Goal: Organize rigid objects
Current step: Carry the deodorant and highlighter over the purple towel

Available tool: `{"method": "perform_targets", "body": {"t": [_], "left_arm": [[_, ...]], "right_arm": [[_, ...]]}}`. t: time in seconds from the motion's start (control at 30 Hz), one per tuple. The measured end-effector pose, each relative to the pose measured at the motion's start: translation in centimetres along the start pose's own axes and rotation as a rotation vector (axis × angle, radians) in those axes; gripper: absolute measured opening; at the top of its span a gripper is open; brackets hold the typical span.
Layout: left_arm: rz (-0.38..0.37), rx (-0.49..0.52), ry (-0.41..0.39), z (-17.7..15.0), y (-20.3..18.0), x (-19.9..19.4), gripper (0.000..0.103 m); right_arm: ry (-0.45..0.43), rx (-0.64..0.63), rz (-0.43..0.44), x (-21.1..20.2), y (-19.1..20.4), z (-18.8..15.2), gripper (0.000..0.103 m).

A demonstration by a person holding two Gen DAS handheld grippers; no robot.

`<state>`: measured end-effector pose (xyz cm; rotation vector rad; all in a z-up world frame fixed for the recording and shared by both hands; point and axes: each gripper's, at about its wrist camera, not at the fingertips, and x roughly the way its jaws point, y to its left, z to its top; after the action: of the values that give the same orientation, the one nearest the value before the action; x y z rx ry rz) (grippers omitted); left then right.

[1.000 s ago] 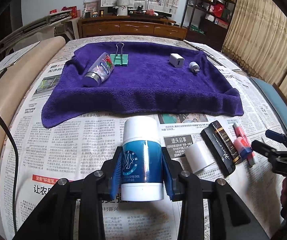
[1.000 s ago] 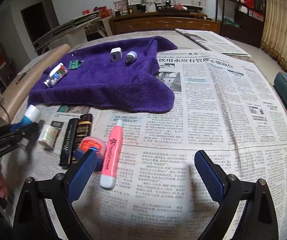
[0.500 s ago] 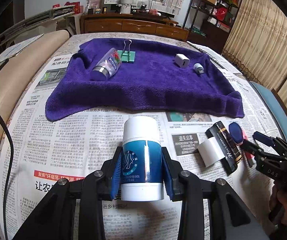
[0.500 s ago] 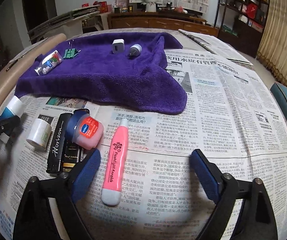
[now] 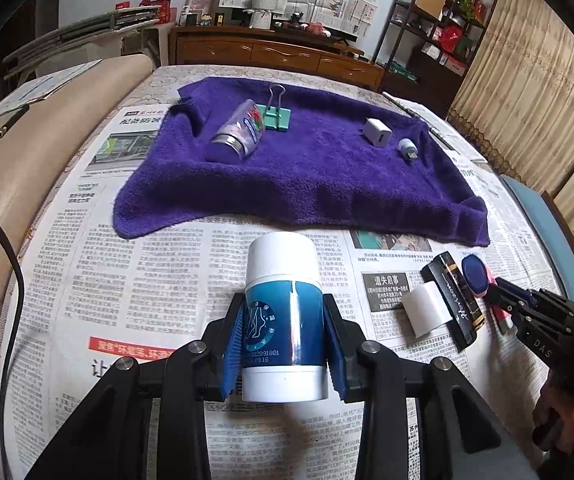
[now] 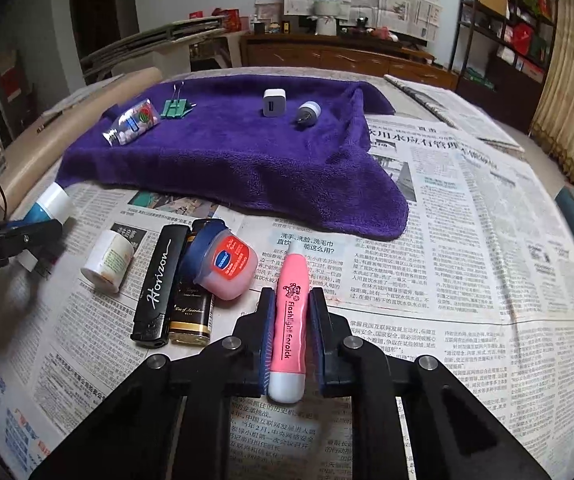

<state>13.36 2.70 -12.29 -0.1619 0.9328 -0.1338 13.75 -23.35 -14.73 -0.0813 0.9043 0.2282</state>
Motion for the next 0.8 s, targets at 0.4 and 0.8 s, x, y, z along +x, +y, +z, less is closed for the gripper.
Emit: {"method": "perform_targets", "body": {"t": [0.4, 0.8], "left_arm": [[-0.014, -0.001, -0.021, 1.3, 0.1, -1.5, 0.034], [-0.024, 0.049, -0.054, 5.4, -1.0, -2.9, 0.034]], "right_arm": [[0.002, 0.035, 0.022, -1.0, -1.4, 0.2, 0.017], [-0.043, 0.038, 0.016, -2.9, -2.2, 3.4, 0.017]]}}
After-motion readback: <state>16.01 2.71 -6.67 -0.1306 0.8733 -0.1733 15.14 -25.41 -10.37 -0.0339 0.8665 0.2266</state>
